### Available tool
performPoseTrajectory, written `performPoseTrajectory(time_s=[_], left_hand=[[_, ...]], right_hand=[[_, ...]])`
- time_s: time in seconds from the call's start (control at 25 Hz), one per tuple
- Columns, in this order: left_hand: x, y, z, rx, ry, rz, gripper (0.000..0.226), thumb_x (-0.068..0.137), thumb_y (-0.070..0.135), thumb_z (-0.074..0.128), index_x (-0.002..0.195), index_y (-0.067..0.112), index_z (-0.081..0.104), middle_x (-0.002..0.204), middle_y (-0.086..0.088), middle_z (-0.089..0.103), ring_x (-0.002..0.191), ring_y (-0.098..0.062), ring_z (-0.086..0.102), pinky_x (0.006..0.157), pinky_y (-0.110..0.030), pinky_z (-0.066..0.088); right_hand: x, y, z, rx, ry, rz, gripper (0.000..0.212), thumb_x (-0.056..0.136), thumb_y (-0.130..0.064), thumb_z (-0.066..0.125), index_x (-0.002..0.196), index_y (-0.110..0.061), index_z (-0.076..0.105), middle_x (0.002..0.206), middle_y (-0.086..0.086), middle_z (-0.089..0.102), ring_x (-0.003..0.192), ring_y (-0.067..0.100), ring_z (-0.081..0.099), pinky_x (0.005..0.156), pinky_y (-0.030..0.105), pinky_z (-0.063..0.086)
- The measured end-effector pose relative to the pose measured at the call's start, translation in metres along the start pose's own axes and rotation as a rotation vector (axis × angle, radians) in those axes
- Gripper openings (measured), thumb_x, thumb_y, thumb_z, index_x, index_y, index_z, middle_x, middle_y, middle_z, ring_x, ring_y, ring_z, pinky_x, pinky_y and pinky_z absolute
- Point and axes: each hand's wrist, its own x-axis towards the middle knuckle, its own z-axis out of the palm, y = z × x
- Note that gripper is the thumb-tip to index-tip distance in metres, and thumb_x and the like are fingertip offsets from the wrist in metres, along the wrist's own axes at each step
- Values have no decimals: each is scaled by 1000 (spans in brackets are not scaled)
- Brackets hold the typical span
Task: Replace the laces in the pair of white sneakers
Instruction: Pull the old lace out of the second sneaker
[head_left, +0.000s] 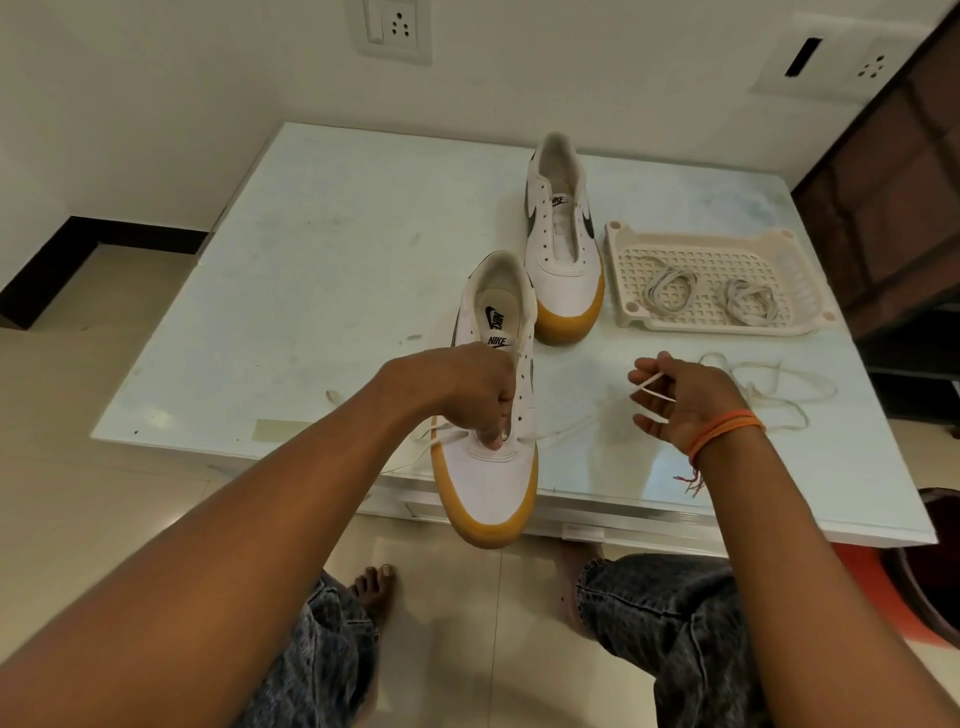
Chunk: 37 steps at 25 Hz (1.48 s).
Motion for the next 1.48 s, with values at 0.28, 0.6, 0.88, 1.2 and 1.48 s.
performPoseTrajectory(time_s=[0.28,0.6,0.88,1.2,1.48], left_hand=[[1,0,2,-6,6,0,22,82,23,75,73,23,55,75,9,58,83,-14,59,75,-23,43],[3,-1,-1,-20,10,4,24,82,22,75,67,25,56,73,7,60,77,-12,59,70,-23,44],[-7,-1,-11,7,-28,6,14,80,23,76,78,11,68,80,0,66,83,-17,64,78,-31,51],[-40,-70,-46,85,111,-409,27,67,30,86,67,17,62,84,-2,68,84,-22,64,82,-40,54],[-4,-7,-7,55,112,-19,16,77,30,79,81,18,70,87,4,67,85,-13,62,76,-28,51]], right_hand=[[2,7,-10,-862,287,-289,43,90,-47,59,91,-5,66,77,10,71,70,28,71,71,41,58],[-52,19,26,-832,-161,-424,46,86,-48,66,78,-2,68,67,14,69,53,22,63,51,33,55],[-73,76,58,-1083,-244,-326,64,66,-77,64,77,-14,60,73,6,69,65,22,67,67,40,60],[-78,77,59,-979,-268,-225,60,69,-69,70,86,-13,60,73,8,70,60,27,70,50,36,60],[-77,76,60,-973,-282,-220,57,72,-65,70,89,-12,59,74,10,70,59,27,69,50,34,59]])
